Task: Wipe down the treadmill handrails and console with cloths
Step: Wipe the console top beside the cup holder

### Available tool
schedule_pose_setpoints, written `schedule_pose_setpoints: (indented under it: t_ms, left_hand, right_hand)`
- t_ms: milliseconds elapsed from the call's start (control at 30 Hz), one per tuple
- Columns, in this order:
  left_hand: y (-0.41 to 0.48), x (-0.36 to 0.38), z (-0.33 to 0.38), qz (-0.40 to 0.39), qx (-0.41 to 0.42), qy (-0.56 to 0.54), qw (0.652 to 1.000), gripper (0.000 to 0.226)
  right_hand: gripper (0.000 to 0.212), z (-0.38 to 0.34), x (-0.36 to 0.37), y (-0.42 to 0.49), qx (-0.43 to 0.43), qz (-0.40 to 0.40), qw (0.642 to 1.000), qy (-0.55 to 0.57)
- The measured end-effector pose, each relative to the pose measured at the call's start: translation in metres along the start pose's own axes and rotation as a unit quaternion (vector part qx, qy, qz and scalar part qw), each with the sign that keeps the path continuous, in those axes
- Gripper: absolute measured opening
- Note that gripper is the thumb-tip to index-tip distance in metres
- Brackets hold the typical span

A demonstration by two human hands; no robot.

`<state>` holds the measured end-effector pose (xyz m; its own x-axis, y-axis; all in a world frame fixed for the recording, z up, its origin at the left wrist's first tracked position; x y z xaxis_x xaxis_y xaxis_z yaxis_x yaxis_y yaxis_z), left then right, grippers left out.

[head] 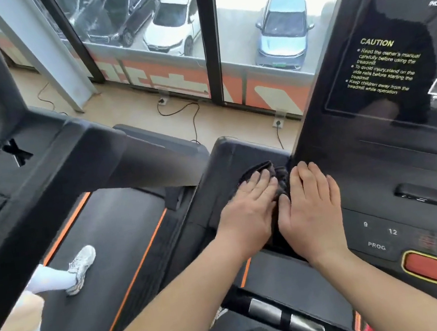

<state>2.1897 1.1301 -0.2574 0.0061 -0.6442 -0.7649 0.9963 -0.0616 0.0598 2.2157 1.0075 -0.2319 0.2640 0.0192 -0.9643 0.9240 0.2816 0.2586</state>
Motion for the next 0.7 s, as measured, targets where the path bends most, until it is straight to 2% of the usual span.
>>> schedule_pose_setpoints:
  t_ms: [67, 133, 200, 267, 333, 400, 467, 533, 600, 700]
  left_hand:
    - [-0.001, -0.004, 0.003, -0.01, 0.02, 0.03, 0.999, 0.056]
    - [0.001, -0.029, 0.006, 0.029, 0.028, 0.056, 0.998, 0.05]
    - [-0.002, -0.077, -0.001, 0.12, -0.02, 0.034, 0.992, 0.045]
    - [-0.019, -0.128, -0.014, 0.23, -0.076, 0.002, 0.97, 0.042]
    - [-0.037, -0.148, -0.018, 0.269, -0.092, -0.008, 0.959, 0.043]
    - [-0.052, -0.132, -0.021, 0.201, -0.096, -0.002, 0.975, 0.046]
    - [-0.068, -0.093, -0.027, 0.07, -0.128, 0.008, 0.989, 0.051]
    - [-0.082, -0.06, -0.037, -0.033, -0.152, 0.083, 0.984, 0.065]
    - [-0.082, -0.051, -0.049, -0.044, -0.172, 0.111, 0.978, 0.068]
    - [-0.055, -0.058, -0.062, -0.05, -0.2, 0.051, 0.977, 0.064]
  right_hand:
    - [0.06, -0.001, -0.003, -0.001, -0.003, 0.01, 1.0, 0.007]
    - [0.056, -0.002, -0.006, -0.004, -0.014, 0.029, 0.999, 0.02]
    - [0.051, -0.006, -0.01, -0.007, -0.058, 0.061, 0.996, 0.033]
    - [0.044, -0.014, -0.012, -0.009, -0.115, 0.089, 0.988, 0.054]
    - [0.036, -0.024, -0.009, -0.01, -0.153, 0.096, 0.979, 0.091]
    - [0.027, -0.03, -0.008, -0.011, -0.167, 0.104, 0.973, 0.118]
    - [0.02, -0.033, -0.009, -0.009, -0.165, 0.111, 0.975, 0.104]
    - [0.022, -0.035, -0.009, -0.005, -0.17, 0.099, 0.978, 0.069]
    - [0.034, -0.034, -0.006, 0.0, -0.167, 0.071, 0.983, 0.044]
    - [0.047, -0.032, -0.002, 0.003, -0.144, 0.046, 0.988, 0.041]
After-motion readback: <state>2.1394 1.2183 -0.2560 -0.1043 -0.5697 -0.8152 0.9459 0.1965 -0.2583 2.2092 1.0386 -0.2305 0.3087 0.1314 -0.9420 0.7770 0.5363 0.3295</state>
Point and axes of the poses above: each hand's wrist, its own y-axis towards the middle knuckle, its own x-axis out of the palm, z = x × y, the point moved 7 cm from there along y, towards the middle knuckle, and after that the axes turned 12 degrees about -y, right-handed, at the moved point
